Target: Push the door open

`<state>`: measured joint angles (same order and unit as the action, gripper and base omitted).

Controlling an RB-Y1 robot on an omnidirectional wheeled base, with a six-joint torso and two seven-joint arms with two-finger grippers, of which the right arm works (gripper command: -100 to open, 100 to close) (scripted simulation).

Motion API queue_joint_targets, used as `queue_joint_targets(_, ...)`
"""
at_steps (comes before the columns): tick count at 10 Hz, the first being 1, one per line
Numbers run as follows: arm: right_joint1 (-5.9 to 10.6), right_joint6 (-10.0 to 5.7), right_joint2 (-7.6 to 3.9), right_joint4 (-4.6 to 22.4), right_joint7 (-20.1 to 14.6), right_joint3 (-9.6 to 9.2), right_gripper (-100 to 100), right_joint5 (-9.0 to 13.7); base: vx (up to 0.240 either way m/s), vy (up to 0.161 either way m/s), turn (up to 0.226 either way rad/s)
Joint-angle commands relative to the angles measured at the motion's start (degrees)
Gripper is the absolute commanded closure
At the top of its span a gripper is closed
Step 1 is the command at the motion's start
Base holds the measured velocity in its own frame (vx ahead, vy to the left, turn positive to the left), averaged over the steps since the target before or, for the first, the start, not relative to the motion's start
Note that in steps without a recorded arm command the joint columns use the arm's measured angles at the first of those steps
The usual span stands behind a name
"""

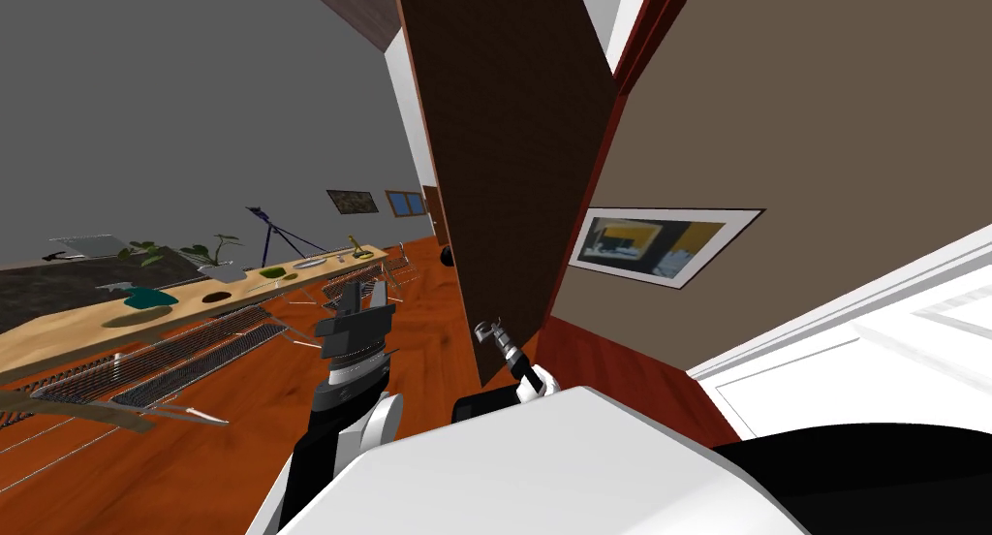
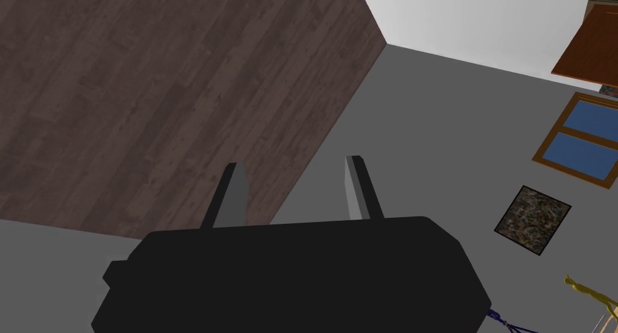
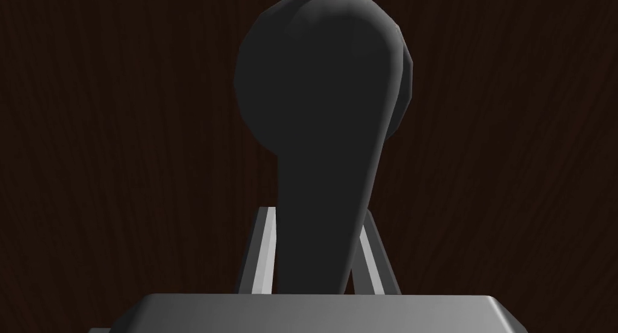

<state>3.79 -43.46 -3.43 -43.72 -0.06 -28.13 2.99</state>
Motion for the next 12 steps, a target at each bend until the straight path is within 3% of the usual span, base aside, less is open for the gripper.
queue_joint_targets(1,0.06,0.05,-0.53,-0.33,0.28,1.67,100,0.45,0.109,0.124,-0.059)
queue_joint_targets(2,0.24,0.01,-0.35,-0.04,0.53,2.83,100,0.73,0.125,0.155,-0.063)
queue_joint_targets(5,0.41,-0.02,-0.11,0.25,0.77,3.97,100,1.01,0.105,0.126,-0.036)
queue_joint_targets(12,1.31,-0.22,2.2,1.72,2.02,9.83,100,2.42,0.109,0.154,-0.06)
